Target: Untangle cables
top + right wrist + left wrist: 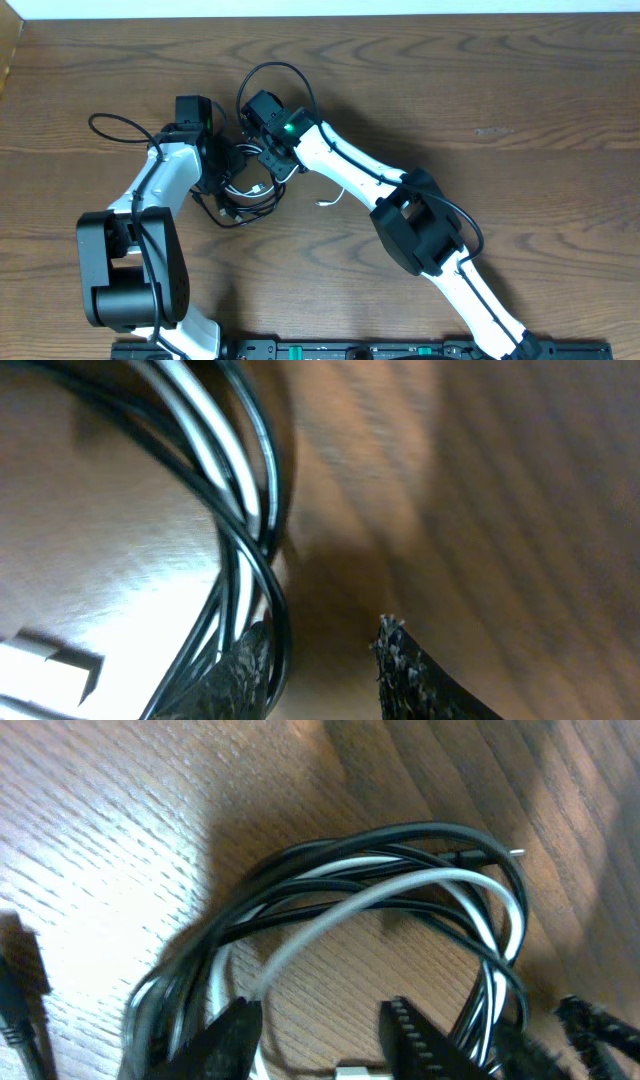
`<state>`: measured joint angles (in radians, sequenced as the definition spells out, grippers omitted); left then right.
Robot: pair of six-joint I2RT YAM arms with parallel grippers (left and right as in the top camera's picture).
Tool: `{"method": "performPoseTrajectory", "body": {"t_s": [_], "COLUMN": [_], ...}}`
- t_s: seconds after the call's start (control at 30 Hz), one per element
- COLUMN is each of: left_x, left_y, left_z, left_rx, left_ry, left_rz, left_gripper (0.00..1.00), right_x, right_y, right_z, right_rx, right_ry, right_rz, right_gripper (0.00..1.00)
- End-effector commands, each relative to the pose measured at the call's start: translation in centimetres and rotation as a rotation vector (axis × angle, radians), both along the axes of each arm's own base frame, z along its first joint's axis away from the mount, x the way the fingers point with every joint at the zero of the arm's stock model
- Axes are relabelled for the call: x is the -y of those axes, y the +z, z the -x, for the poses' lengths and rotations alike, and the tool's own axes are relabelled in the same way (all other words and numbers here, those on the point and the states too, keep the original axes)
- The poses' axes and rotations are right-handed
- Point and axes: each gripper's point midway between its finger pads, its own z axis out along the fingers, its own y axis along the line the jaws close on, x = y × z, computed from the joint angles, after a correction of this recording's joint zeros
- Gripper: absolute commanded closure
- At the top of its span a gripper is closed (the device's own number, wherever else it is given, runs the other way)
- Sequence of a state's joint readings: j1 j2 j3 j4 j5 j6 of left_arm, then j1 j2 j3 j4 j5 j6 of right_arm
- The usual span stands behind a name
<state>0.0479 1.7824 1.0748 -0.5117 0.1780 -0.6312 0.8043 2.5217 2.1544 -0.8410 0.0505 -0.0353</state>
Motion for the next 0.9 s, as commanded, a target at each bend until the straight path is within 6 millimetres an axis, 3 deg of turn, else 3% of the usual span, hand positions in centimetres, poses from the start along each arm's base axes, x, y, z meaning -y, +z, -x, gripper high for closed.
{"method": "performPoseTrajectory", "body": {"t_s": [0.0, 0.1, 0.23, 0.33, 0.47, 0.6, 0.7, 0.87], "left_x": [1.3, 3.7, 5.8, 7.6, 8.3, 8.5, 8.0, 3.5], "left_y": [-0.3, 0.4, -0.1, -1.1, -3.8, -7.1, -9.1, -9.5], "left_z": [-0.1, -1.0, -1.4, -1.9, -1.9, -2.4, -1.5, 0.1], "left_rx": [0.007, 0.059, 0.055, 0.054, 0.003, -0.021, -0.073, -0.153], "left_ry": [-0.054, -0.119, -0.096, -0.076, 0.004, 0.031, 0.04, 0.073], "left_rz": [0.066, 0.156, 0.133, 0.146, 0.148, 0.16, 0.144, 0.024], "left_gripper": [0.52, 0.49, 0.48, 0.48, 0.47, 0.47, 0.48, 0.48], "right_x": [4.8, 4.9, 5.4, 6.1, 7.4, 8.8, 9.8, 11.6], "right_y": [-3.9, -3.9, -4.6, -4.9, -5.1, -5.2, -5.2, -5.1], "right_z": [-2.1, -2.0, -0.9, -0.4, -0.1, -0.6, -0.7, -1.5], "right_rx": [0.089, 0.066, -0.072, -0.149, -0.233, -0.256, -0.266, -0.268], "right_ry": [-0.15, -0.175, -0.215, -0.248, -0.32, -0.369, -0.387, -0.437], "right_rz": [0.221, 0.199, 0.134, 0.109, 0.085, 0.092, 0.108, 0.126], "right_gripper": [0.69, 0.67, 0.66, 0.65, 0.65, 0.66, 0.65, 0.65]}}
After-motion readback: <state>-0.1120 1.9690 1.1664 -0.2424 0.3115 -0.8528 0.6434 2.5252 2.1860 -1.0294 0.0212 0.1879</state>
